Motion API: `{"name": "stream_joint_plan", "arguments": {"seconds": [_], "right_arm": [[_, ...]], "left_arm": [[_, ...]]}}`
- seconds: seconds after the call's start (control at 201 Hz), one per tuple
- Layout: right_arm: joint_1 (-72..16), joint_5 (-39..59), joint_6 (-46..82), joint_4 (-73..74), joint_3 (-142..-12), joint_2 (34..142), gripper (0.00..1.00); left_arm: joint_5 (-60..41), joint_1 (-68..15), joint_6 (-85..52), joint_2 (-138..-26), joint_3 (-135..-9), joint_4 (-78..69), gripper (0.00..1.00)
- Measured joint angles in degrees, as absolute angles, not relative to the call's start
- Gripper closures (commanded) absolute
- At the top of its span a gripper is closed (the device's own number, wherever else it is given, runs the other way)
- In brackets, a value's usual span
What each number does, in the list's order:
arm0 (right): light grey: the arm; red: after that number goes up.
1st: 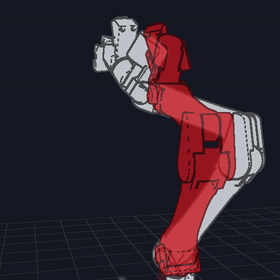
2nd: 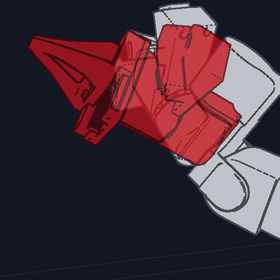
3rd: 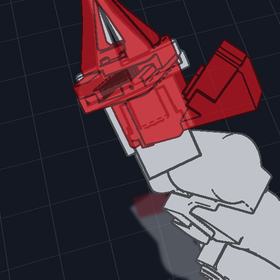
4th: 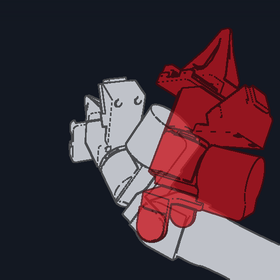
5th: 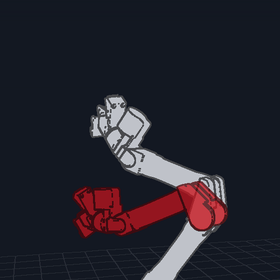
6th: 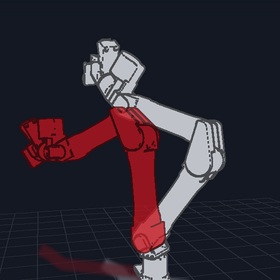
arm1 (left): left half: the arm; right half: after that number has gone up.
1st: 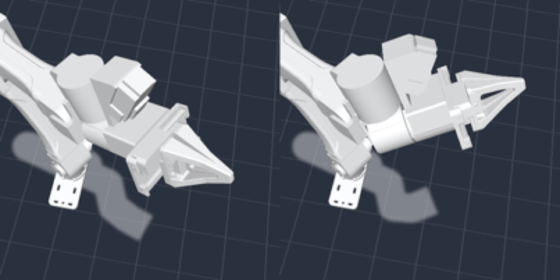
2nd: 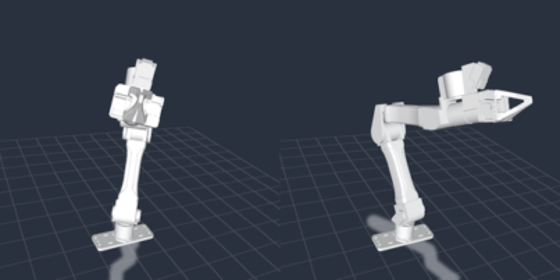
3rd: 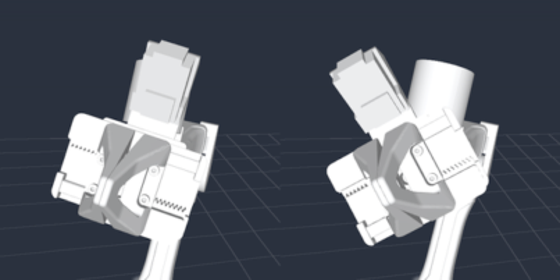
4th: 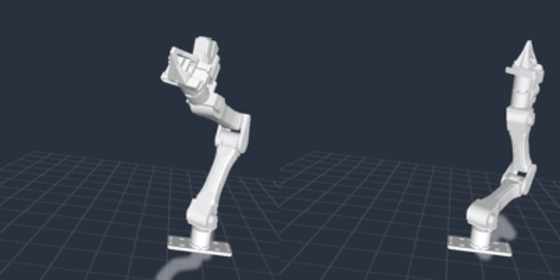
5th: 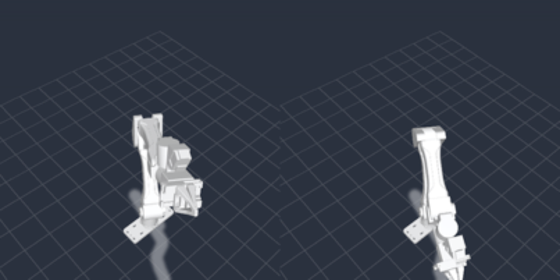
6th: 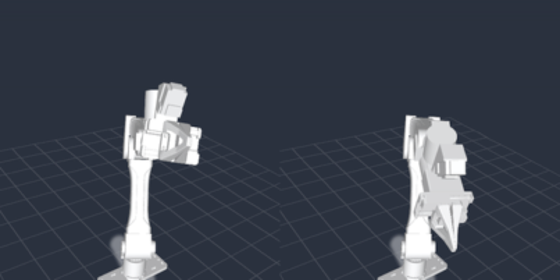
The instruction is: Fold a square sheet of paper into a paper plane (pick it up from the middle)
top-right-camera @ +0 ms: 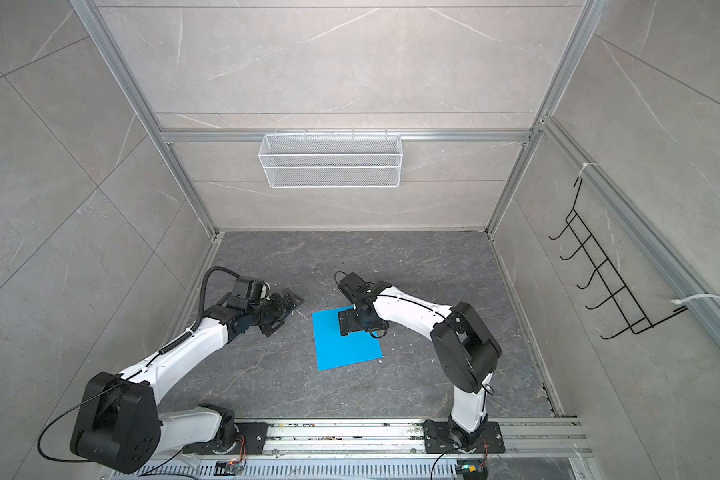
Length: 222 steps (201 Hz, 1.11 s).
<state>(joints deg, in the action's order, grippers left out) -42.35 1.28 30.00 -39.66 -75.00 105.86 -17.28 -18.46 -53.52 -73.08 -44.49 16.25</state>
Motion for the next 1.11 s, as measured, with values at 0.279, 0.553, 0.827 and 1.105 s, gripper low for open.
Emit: {"name": "stream_joint_plan", "arguments": {"seconds": [0.279,0.553,0.827,1.105], "right_arm": [[-42.2,4.4,29.8,-40.2,-78.3,111.4,0.05],[-39.9,9.4,29.8,-37.9,-76.5,111.6,0.14],[-37.6,13.2,29.3,-35.0,-73.5,110.6,0.28],[-35.7,16.1,28.7,-32.0,-70.6,109.2,0.38]], "left_arm": [[-21.1,-23.9,-54.6,-76.2,-44.3,14.0,0.05],[-21.6,-31.0,-57.5,-86.3,-45.9,9.7,0.12],[-21.6,-33.9,-59.0,-93.6,-49.5,7.0,0.21],[-21.8,-34.0,-60.0,-96.9,-49.8,5.1,0.22]]}}
